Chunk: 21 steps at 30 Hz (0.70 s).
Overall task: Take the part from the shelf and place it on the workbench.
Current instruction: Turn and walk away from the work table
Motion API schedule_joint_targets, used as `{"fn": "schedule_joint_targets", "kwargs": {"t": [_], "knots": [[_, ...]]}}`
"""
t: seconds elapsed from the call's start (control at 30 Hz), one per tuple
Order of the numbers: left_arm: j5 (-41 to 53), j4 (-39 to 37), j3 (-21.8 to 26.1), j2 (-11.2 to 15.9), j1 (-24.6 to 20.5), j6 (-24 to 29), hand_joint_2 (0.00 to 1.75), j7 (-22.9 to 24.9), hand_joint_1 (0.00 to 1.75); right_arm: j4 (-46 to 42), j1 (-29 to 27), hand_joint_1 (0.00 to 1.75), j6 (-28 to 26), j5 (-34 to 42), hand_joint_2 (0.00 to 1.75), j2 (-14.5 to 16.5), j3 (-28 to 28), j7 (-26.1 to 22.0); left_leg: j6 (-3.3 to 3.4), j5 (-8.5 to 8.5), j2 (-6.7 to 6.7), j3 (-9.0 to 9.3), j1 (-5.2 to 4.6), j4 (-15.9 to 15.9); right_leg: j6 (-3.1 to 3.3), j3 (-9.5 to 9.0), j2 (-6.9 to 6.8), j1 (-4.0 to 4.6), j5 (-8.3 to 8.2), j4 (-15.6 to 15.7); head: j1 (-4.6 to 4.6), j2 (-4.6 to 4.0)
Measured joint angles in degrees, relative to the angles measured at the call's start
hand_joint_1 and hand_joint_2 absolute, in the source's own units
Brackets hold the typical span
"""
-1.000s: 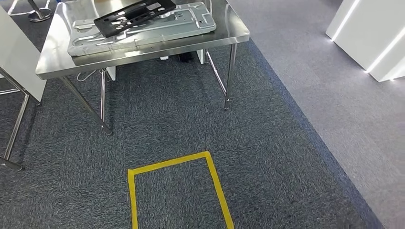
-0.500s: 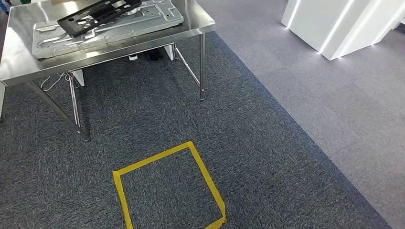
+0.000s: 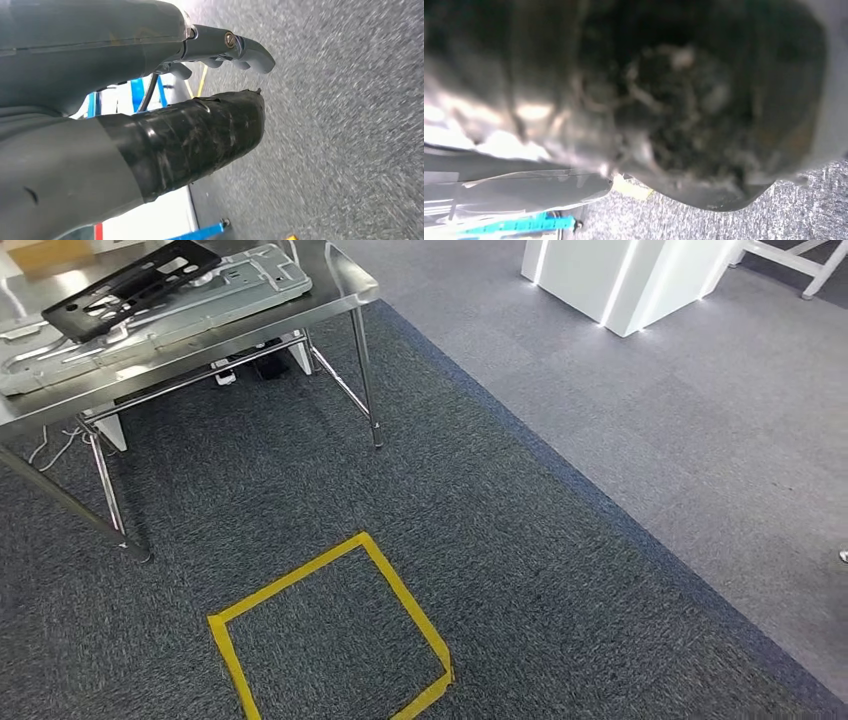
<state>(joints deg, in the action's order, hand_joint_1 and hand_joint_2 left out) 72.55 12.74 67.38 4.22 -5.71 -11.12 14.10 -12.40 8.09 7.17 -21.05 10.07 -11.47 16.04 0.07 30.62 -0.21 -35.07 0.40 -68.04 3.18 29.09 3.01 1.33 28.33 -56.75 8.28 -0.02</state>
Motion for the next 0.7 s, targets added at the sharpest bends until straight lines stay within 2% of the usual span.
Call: {"fn": "schedule_joint_targets", "kwargs": {"t": [0.07, 0.1, 0.13, 0.2, 0.23, 0.27, 0.33, 0.37, 0.4, 0.43, 0.47, 0.5, 0.53, 0.57, 0.6, 0.63, 0.7], "knots": [[0.1, 0.0, -0.1, 0.0, -0.1, 0.0, 0.00, -0.1, 0.00, 0.0, 0.1, 0.00, -0.1, 0.0, 0.00, 0.2, 0.0, 0.0, 0.46, -2.17, -2.19, 4.29, 0.08, 7.1, -0.24, 0.51, 1.18, 0.01, -0.06, -0.7, 0.01, 0.00], [0.1, 0.0, -0.1, 0.0, -0.2, 0.0, 0.00, -0.2, 0.00, 0.0, 0.2, 0.00, -0.1, 0.0, 0.00, 0.3, 0.0, 0.0, 0.65, -2.42, -3.06, 5.33, 0.10, 9.1, -0.50, 0.79, 1.70, -0.01, -0.20, -0.9, 0.01, 0.00], [0.1, 0.0, -0.1, 0.0, -0.3, 0.0, 0.00, -0.2, 0.00, 0.0, 0.2, 0.00, -0.1, 0.0, 0.00, 0.3, 0.0, 0.0, 0.80, -2.18, -3.40, 5.65, 0.10, 9.8, -0.84, 1.11, 2.25, -0.03, -0.41, -0.9, 0.01, 0.00], [0.2, 0.0, -0.2, 0.0, -0.7, -0.1, 0.00, -0.2, 0.00, -0.1, 0.3, 0.00, -0.2, 0.0, 0.00, 0.3, 0.0, 0.0, 1.15, -2.42, -2.27, 5.66, 0.31, 10.6, -1.57, 1.49, 3.30, 0.03, -0.75, -1.0, 0.01, 0.00], [0.2, 0.0, -0.2, 0.0, -0.9, -0.1, 0.00, -0.2, 0.00, -0.1, 0.3, 0.00, -0.2, 0.0, 0.00, 0.3, 0.0, 0.0, 1.50, -2.58, -1.53, 5.76, 0.48, 11.1, -1.89, 1.84, 2.83, 0.16, -0.38, -1.6, 0.00, 0.00], [0.2, 0.0, -0.2, 0.0, -1.1, -0.1, 0.00, -0.3, 0.00, -0.1, 0.3, 0.00, -0.3, 0.0, 0.00, 0.3, 0.0, 0.0, 1.87, -2.86, -0.80, 5.79, 0.65, 11.6, -2.20, 2.61, 1.80, 0.26, 0.66, -3.0, -0.01, 0.00], [0.2, 0.0, -0.3, 0.0, -1.1, -0.2, 0.00, -0.3, 0.00, -0.1, 0.3, 0.00, -0.6, -0.2, 0.00, 0.2, 0.0, 0.1, 2.38, -3.22, 0.71, 5.61, 0.69, 12.0, -2.84, 5.67, -0.87, 0.26, 4.37, -9.4, -0.03, 0.00], [0.4, 0.0, -0.3, 0.0, -1.0, -0.4, 0.00, -0.4, 0.00, -0.1, 0.4, 0.00, -0.9, -0.4, 0.00, 0.2, 0.0, 0.1, 2.45, -3.28, 1.48, 5.40, 0.66, 11.9, -3.16, 7.52, -1.43, 0.13, 6.14, -13.3, -0.02, 0.00], [0.9, 0.0, -0.4, 0.0, -0.9, -0.8, 0.00, -0.7, 0.00, -0.1, 0.4, 0.00, -1.1, -0.5, 0.00, 0.2, 0.0, 0.1, 2.44, -3.28, 2.24, 5.20, 0.66, 11.8, -3.45, 8.85, -1.63, -0.01, 7.11, -16.4, -0.02, 0.00], [1.5, 0.0, -0.7, 0.0, -0.9, -1.5, 0.00, -1.2, 0.00, -0.1, 0.4, 0.00, -1.2, -0.7, 0.00, 0.1, 0.0, 0.0, 2.41, -3.28, 2.98, 5.05, 0.67, 11.6, -3.71, 9.21, -1.76, -0.20, 6.97, -17.5, -0.02, 0.00], [2.2, 0.0, -1.2, 0.0, -0.9, -2.7, 0.00, -1.8, 0.00, -0.1, 0.4, 0.00, -1.3, -0.9, 0.00, 0.0, 0.0, 0.1, 2.35, -3.24, 3.62, 4.96, 0.70, 11.5, -3.94, 8.42, -2.00, -0.45, 5.79, -16.4, -0.02, 0.00], [2.6, 0.0, -1.8, 0.1, -0.9, -3.9, 0.00, -2.0, 0.00, -0.1, 0.3, 0.00, -1.6, -1.0, 0.00, 0.0, 0.0, 0.4, 2.19, -3.16, 4.18, 4.92, 0.77, 11.2, -4.19, 6.58, -2.56, -0.75, 3.87, -13.1, -0.02, 0.00], [2.7, 0.0, -2.3, 0.2, -0.9, -4.7, 0.00, -1.8, 0.00, -0.1, 0.3, 0.00, -2.3, -1.2, 0.00, -0.1, 0.0, 0.9, 1.94, -3.02, 4.66, 4.88, 0.77, 10.9, -4.47, 4.38, -3.77, -1.01, 2.20, -9.0, -0.02, 0.00], [2.5, 0.0, -2.6, 0.3, -0.9, -4.8, 0.00, -1.0, 0.00, -0.1, 0.3, 0.00, -3.3, -1.3, 0.00, 0.0, 0.0, 1.6, 1.58, -2.82, 5.07, 4.80, 0.64, 10.5, -4.45, 2.61, -4.97, -1.08, 1.04, -5.4, -0.02, 0.00], [2.0, 0.0, -2.7, 0.4, -0.8, -4.0, 0.00, 0.1, 0.00, -0.1, 0.3, 0.00, -4.5, -1.4, 0.00, 0.2, 0.0, 2.4, 1.20, -2.67, 5.45, 4.71, 0.48, 10.2, -4.16, 1.59, -5.77, -1.06, 0.46, -3.0, -0.01, 0.00], [1.5, 0.0, -2.7, 0.5, -0.7, -2.6, 0.00, 1.1, 0.00, -0.1, 0.3, 0.00, -5.6, -1.4, 0.00, 0.4, 0.0, 3.1, 0.88, -2.59, 5.84, 4.62, 0.28, 10.0, -3.70, 1.37, -6.14, -0.94, 0.44, -2.1, 0.01, 0.00], [0.5, 0.0, -2.6, 0.3, -0.5, 0.8, 0.00, 2.7, 0.00, -0.1, 0.4, 0.00, -7.7, -1.2, 0.00, 0.7, 0.0, 4.1, 0.40, -2.58, 6.61, 4.55, 0.16, 9.9, -2.51, 1.82, -5.02, -0.84, 0.16, -2.1, 0.03, 0.00]]}}
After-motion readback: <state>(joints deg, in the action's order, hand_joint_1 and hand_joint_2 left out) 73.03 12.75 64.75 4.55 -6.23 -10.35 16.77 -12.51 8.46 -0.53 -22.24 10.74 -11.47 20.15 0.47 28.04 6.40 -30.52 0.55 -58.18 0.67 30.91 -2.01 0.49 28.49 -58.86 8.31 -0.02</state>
